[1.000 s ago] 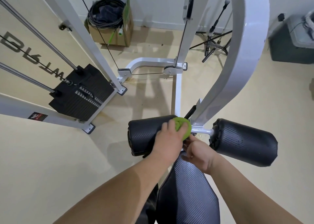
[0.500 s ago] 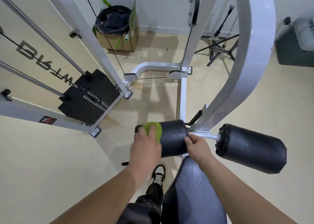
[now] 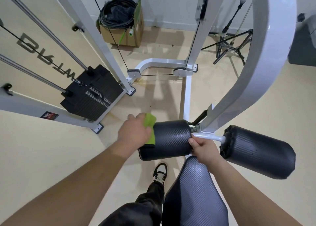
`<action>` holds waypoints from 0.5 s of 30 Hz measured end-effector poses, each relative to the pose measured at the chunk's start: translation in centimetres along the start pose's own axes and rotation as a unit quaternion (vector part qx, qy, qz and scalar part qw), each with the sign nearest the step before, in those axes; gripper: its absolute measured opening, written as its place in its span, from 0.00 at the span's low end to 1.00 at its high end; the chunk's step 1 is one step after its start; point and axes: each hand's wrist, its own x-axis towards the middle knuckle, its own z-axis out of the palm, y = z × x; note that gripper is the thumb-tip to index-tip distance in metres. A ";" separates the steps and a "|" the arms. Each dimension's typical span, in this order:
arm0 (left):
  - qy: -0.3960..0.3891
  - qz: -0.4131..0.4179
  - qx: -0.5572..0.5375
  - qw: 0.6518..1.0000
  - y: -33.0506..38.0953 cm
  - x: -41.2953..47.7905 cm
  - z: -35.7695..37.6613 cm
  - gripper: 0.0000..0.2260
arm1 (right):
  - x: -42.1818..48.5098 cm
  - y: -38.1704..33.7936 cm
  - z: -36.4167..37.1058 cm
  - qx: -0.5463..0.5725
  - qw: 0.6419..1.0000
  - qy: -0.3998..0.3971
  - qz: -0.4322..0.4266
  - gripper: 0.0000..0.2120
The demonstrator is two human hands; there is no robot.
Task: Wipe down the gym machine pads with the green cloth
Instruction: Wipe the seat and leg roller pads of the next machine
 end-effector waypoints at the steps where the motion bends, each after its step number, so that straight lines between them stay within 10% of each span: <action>1: -0.004 -0.025 -0.006 1.000 -0.3 0.5 -0.1 0.23 | 0.1 -0.1 0.0 -0.013 1.000 0.001 -0.005 0.11; 10: -0.055 0.195 -0.023 0.979 13.3 -2.5 3.6 0.28 | -0.2 0.4 0.0 -0.033 0.999 0.014 -0.010 0.15; 15: -0.018 0.144 -0.025 0.989 6.9 -1.9 2.2 0.27 | -1.7 0.7 0.3 0.011 0.999 0.018 -0.032 0.12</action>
